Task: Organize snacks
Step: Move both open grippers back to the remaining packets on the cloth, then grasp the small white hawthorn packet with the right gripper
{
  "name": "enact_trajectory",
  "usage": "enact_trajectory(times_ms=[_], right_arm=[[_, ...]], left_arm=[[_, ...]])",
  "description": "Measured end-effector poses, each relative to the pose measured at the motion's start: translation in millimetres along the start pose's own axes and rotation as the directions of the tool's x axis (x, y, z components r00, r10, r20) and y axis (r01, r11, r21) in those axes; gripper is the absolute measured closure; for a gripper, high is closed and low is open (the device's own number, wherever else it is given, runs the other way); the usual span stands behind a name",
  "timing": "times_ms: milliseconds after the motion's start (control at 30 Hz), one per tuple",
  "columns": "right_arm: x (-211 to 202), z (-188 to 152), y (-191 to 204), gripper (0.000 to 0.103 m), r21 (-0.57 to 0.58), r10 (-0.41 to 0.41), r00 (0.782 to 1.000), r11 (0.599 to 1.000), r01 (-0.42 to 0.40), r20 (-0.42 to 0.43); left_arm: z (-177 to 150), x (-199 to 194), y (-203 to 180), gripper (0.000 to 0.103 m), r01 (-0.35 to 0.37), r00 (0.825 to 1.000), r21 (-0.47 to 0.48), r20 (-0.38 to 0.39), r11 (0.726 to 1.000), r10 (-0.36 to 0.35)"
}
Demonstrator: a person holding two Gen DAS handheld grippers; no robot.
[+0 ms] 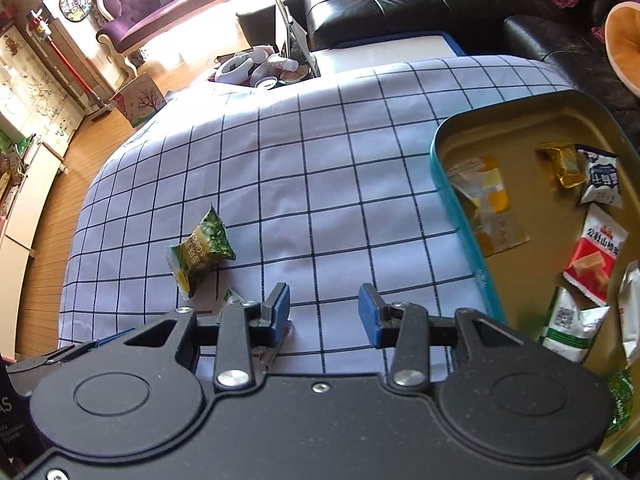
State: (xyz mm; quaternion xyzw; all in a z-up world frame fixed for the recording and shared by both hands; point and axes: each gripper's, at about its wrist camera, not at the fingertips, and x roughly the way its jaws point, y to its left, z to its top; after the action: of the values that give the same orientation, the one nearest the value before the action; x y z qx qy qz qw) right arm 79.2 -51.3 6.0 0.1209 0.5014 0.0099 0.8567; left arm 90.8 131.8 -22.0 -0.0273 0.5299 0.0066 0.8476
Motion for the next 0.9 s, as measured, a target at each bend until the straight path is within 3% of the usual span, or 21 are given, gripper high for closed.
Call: enact_trajectory(times_ms=[233, 467, 633, 800, 900], right_arm=[[18.5, -2.6, 16.2, 0.053, -0.02, -0.033, 0.999, 0.999, 0.032, -0.026], [24.8, -9.4, 28.8, 0.053, -0.111, -0.082, 0.996, 0.991, 0.077, -0.039], [19.6, -17.4, 29.8, 0.053, -0.208, -0.065, 0.995, 0.977, 0.048, -0.076], [12.3, -17.1, 26.5, 0.055, -0.213, -0.035, 0.996, 0.977, 0.017, -0.084], [6.5, -15.3, 25.6, 0.054, -0.183, 0.032, 0.996, 0.982, -0.046, -0.081]], left_arm=[[-3.9, 0.6, -7.0, 0.04, -0.014, 1.0, 0.048, 0.017, 0.999, 0.013], [-4.8, -2.2, 0.1, 0.039, 0.023, 1.0, 0.052, 0.017, 0.998, -0.024], [-2.6, -5.1, 15.3, 0.04, 0.085, 0.996, 0.009, 0.015, 0.996, -0.085], [-1.1, -11.8, 28.2, 0.042, 0.028, 0.998, -0.034, 0.048, 0.999, -0.027], [0.4, -13.2, 38.8, 0.042, 0.051, 0.997, -0.077, 0.055, 0.996, -0.047]])
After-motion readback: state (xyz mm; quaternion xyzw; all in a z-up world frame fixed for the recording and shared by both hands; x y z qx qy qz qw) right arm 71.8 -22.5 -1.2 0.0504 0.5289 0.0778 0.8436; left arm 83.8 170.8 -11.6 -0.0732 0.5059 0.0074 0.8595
